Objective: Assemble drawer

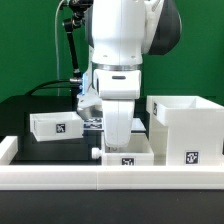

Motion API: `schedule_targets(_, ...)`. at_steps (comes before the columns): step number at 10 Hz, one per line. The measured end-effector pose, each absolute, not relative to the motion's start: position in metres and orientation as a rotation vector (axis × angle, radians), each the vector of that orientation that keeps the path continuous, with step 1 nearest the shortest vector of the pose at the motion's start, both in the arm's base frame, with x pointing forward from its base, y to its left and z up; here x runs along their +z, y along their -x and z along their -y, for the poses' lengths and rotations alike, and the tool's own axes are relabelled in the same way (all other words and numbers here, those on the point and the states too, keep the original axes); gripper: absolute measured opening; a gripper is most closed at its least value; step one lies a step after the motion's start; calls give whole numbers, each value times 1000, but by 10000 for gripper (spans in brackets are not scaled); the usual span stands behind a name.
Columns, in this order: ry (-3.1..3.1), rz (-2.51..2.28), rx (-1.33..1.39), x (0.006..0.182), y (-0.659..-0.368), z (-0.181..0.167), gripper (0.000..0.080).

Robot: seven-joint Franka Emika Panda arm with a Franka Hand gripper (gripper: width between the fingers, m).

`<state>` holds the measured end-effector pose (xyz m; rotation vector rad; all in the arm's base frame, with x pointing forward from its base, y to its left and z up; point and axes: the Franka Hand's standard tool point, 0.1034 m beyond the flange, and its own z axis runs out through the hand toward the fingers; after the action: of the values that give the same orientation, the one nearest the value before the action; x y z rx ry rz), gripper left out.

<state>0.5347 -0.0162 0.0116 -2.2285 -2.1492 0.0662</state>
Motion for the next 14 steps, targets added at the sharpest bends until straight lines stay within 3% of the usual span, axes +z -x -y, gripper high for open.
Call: schedule_targets(14, 2199, 2229, 74, 11, -544, 2, 42)
